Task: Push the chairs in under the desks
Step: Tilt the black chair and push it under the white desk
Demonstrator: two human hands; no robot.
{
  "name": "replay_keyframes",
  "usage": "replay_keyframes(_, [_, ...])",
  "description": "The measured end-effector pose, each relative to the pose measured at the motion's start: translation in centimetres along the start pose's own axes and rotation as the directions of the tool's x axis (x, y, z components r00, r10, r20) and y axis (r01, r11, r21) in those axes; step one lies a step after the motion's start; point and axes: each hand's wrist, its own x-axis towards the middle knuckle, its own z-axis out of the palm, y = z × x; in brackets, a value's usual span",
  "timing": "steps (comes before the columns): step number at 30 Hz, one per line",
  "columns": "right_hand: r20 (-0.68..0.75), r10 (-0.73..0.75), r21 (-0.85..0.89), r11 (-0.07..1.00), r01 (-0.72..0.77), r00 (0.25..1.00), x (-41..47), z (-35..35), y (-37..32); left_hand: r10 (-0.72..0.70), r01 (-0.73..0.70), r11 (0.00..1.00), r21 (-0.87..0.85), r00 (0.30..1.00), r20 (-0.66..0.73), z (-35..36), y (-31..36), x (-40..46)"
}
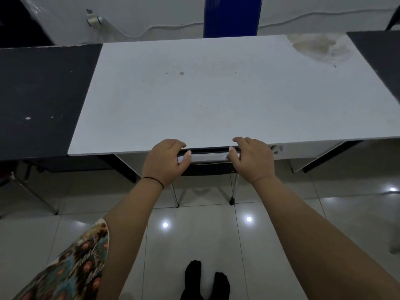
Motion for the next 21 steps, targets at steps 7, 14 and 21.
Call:
replay_keyframes(7, [0.063, 0.091, 0.046, 0.994, -0.094, 0.994, -1.6, -1.5, -1.0, 0.070, -0.068, 0.997, -0.023, 0.996, 0.053, -0.8, 1.1, -0.2])
replay_keyframes(14, [0.181, 0.153, 0.093, 0.981, -0.172, 0.971, -3.8, -4.6, -0.3, 0.193, -0.189, 0.981, -0.048, 0.974, 0.120, -1.4, 4.3, 0.8])
replay_keyframes(21, [0.206, 0.343, 0.181, 0.907, -0.381, 0.916, -6.2, -10.0, 2.8, 0.344, -0.336, 0.939, -0.077, 0.907, 0.242, -2.1, 11.9, 4.6])
